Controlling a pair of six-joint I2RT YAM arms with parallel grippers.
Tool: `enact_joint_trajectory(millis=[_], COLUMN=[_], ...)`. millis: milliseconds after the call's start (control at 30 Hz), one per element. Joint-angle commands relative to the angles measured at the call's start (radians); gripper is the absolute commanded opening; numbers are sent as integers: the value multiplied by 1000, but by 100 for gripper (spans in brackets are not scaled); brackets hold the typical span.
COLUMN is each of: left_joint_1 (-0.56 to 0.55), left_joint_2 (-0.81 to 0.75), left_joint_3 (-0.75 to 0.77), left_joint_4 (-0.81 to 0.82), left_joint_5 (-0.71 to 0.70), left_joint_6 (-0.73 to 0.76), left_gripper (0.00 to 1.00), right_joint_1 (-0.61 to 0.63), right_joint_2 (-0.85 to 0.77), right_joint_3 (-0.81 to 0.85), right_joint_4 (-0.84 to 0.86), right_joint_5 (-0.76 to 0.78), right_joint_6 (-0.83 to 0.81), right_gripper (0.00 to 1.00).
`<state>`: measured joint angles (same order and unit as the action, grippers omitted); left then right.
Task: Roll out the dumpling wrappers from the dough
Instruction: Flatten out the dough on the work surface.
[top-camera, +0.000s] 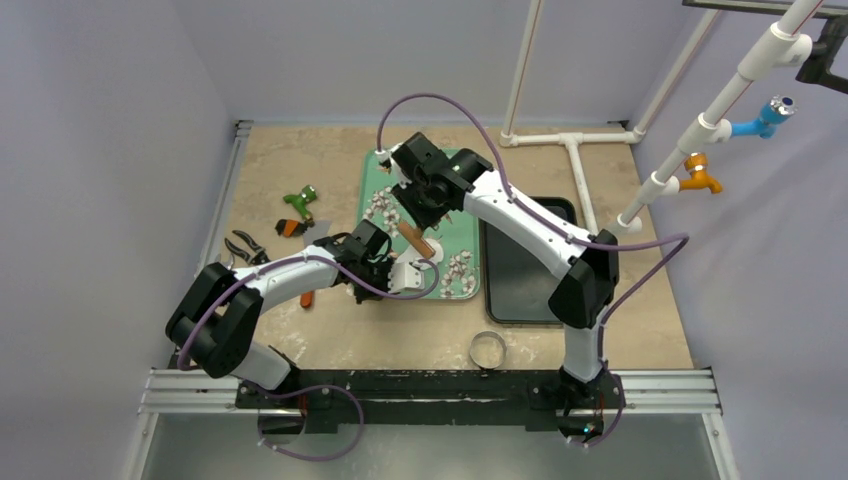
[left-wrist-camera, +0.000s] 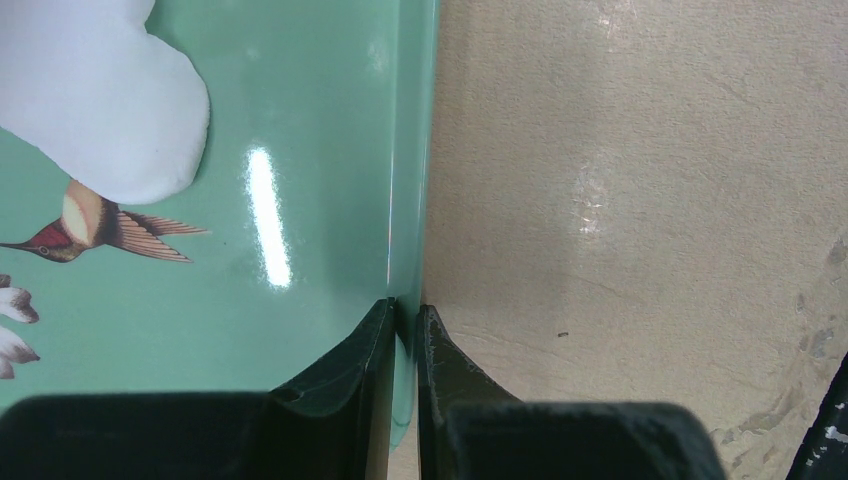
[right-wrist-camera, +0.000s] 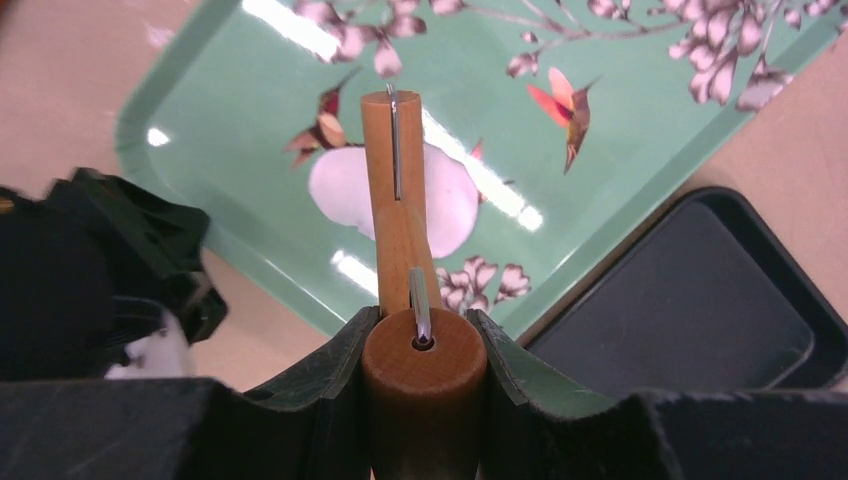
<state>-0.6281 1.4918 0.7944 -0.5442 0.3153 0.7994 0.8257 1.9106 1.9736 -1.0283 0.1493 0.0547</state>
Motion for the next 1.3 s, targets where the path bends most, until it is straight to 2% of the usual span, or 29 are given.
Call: enact_joint_trajectory(millis=[0, 67, 200, 367, 467, 567, 667, 867, 933, 1000, 1067, 1133, 1267], left_joint_1=[11, 10, 11, 13, 12, 12, 12, 12, 13, 12, 12, 12, 12], left_joint_2=[15, 17, 17, 17, 18, 17, 16, 11, 8, 3, 0, -2, -4], left_joint_3=[-21, -20, -20, -20, -18, -18, -18, -23, -27, -32, -34, -35, -38], left_joint_4=[-142, -143, -144, -144, -145, -146, -146, -139, -136, -129, -128, -126, -120], left_joint_5=[-4, -4, -5, -4, -3, -1, -1, 0, 3, 3, 2, 3, 4], left_joint_6=[-40, -41, -41, -40, -41, -40, -40, -36, -32, -30, -29, -27, -26], left_gripper=[0, 0, 0, 0, 0, 0, 0, 0, 0, 0, 0, 0, 0], right_joint_1=[-7, 3, 69, 95, 95, 95, 96, 99, 98, 98, 98, 97, 98], right_joint_2=[39, 65, 80, 77, 47, 2, -108, -453, -561, -654, -685, -681, -659], right_joint_3=[-29, -30, -146, -225, -226, -216, -286, -698, -839, -952, -991, -982, -1009], right_joint_4=[-30, -33, 29, 80, 97, 107, 202, 603, 790, 894, 920, 867, 815], right_joint_5=[72, 81, 134, 110, 146, 246, 283, 178, 107, 17, -34, -76, -36], right_joint_6=[-49, -115, -237, -266, -266, -267, -323, -574, -691, -804, -872, -921, -1047], right_gripper=[0, 0, 0, 0, 0, 0, 0, 0, 0, 0, 0, 0, 0])
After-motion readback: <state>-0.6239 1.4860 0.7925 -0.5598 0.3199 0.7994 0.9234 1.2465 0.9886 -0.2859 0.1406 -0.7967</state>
